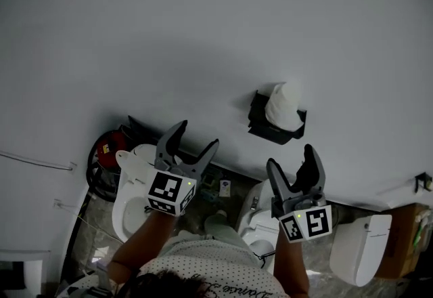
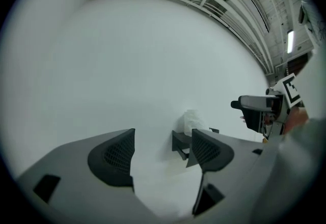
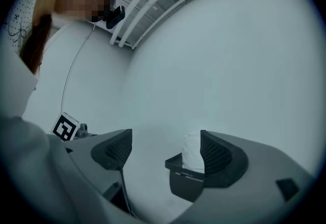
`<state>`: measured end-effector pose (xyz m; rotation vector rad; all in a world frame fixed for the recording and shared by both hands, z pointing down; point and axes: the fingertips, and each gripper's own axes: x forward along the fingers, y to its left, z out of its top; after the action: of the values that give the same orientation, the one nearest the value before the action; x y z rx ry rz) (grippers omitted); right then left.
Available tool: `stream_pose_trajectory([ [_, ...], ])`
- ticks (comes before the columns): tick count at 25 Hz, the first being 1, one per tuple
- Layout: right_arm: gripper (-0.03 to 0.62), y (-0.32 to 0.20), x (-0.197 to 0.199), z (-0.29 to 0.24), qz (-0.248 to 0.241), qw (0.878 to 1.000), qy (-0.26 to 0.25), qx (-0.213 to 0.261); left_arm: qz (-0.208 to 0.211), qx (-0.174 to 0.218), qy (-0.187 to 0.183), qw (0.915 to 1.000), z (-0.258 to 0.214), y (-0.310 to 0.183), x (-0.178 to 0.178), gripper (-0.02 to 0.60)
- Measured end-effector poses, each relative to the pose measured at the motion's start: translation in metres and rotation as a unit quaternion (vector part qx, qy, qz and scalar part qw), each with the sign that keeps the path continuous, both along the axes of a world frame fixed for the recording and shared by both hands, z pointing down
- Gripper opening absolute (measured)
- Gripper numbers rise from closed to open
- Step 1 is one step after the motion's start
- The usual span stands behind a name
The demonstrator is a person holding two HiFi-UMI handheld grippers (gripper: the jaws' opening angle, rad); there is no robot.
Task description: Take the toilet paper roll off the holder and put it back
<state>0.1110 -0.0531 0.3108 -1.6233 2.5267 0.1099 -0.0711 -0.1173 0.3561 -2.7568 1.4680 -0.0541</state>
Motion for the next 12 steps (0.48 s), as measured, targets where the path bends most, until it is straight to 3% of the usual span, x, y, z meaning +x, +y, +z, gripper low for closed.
stream_pose_trajectory([
  [5,0.408,-0.045,0.028,-0.005,-0.013,1.0,-0.004,0.003,-0.008,0.013,0.002,0.9999,-0.01,-0.039,0.033,0.334],
  [12,0.414,-0.082,0.035,0.002,-0.011,1.0,-0.007,-0.01,0.005,0.006,0.004,1.0,-0.006,-0.078,0.055,0.334],
])
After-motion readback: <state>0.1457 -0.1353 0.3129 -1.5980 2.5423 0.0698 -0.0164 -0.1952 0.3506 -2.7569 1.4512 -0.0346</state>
